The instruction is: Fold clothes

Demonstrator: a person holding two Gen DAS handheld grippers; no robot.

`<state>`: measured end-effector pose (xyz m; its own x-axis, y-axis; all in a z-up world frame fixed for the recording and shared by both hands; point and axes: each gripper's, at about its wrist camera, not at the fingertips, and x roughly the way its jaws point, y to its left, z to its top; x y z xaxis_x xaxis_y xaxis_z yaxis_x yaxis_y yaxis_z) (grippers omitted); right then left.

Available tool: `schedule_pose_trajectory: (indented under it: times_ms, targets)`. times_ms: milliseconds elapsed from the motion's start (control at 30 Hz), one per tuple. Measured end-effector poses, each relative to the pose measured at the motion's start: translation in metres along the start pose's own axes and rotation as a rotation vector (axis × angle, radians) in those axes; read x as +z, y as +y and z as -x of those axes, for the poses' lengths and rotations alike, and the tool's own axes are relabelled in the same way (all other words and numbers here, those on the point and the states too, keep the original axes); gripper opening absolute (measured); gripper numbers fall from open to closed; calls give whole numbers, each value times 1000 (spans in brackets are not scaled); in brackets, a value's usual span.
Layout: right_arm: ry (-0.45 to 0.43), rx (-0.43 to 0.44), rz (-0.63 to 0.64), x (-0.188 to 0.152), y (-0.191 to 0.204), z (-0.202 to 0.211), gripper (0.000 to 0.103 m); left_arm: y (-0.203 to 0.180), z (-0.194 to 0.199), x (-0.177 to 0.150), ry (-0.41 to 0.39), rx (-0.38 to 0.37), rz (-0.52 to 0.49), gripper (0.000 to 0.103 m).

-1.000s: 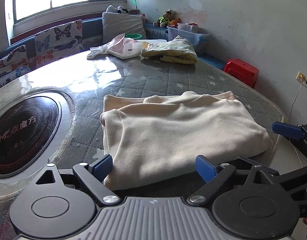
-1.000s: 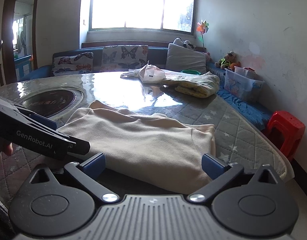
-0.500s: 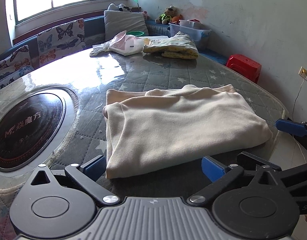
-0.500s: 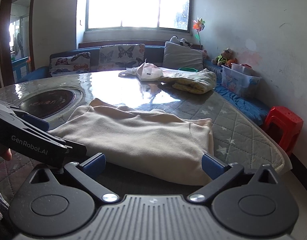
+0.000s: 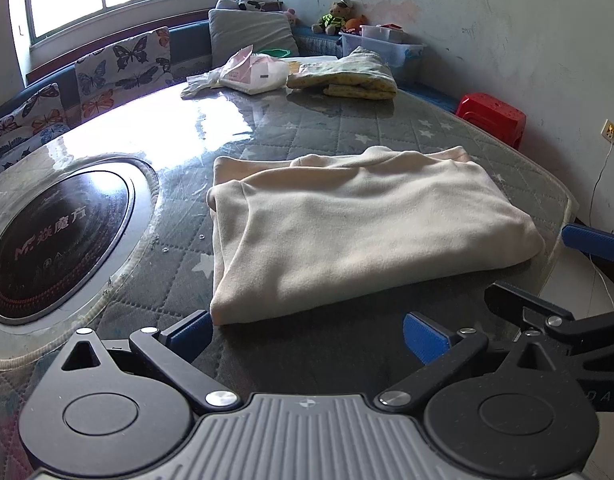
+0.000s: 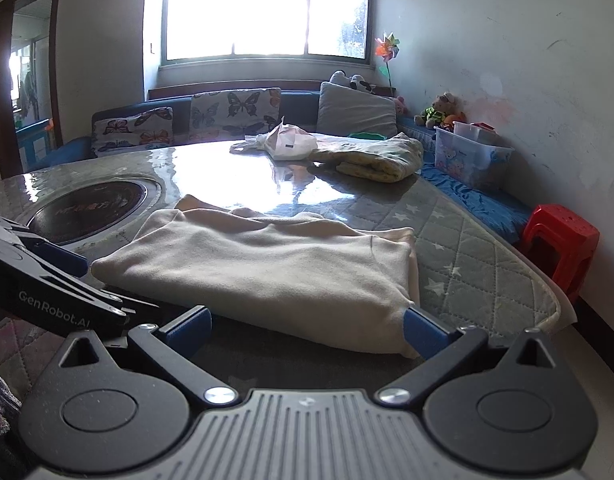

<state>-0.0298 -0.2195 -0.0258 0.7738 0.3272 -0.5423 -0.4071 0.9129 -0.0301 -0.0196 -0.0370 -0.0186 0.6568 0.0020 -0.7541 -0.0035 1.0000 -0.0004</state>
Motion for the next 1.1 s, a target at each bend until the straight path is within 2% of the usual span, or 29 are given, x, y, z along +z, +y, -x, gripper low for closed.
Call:
schedule_pose_trajectory:
  times_ms: [1100]
  targets:
    - [8,-1,-31,-8,-5,10,103,-11,3,-10,31,11,-42,103]
